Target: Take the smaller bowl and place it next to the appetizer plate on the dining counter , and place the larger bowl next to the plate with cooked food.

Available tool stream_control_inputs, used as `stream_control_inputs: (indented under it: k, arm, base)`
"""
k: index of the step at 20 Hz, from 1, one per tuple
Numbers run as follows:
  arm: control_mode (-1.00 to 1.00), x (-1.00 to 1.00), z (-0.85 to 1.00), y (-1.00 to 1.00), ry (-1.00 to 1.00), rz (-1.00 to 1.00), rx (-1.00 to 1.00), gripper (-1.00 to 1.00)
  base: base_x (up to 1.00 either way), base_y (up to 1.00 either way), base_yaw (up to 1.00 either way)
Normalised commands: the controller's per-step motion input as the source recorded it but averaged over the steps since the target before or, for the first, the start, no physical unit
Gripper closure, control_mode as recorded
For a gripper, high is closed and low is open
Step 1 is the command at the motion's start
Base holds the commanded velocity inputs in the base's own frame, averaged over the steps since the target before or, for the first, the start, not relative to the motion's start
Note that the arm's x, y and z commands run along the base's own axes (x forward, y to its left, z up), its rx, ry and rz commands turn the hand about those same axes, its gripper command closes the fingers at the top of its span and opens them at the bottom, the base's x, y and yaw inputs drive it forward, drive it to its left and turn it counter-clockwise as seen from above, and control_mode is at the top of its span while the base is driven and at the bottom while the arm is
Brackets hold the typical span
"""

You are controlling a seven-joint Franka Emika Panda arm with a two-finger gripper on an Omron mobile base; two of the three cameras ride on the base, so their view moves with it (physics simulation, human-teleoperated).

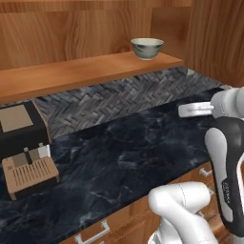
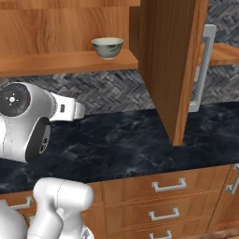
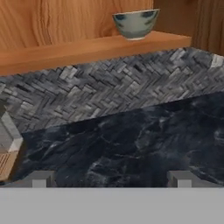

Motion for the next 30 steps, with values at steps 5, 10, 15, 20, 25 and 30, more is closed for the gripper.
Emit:
stream_control_inputs:
  k: [5, 10, 15, 20, 25, 30]
  arm:
    - [-1.0, 0.03, 0.24, -0.11, 0.16, -0.19, 0.56, -1.0]
    - [-1.0, 0.01, 0.08, 0.29, -0.06, -0.38, 0.08, -1.0]
    - [-1.0, 0.0, 0.19, 0.19, 0.0, -0.28, 0.07, -1.0]
    - [-1.0, 0.02, 0.38, 0.0, 0.03, -0.09, 0.14, -1.0]
    - [-1.0, 0.26, 0.18, 0.0, 0.05, -0.03, 0.0, -1.0]
    - [-1.0, 0.45, 0.06, -0.18, 0.09, 0.0, 0.04, -1.0]
  base:
    - [0.0, 0.0, 0.0]
    - [0.0, 0.0, 0.0]
    - [0.0, 0.0, 0.0]
    - [0.0, 0.0, 0.0]
    - [0.0, 0.0, 0.0]
    - [0.0, 0.0, 0.0]
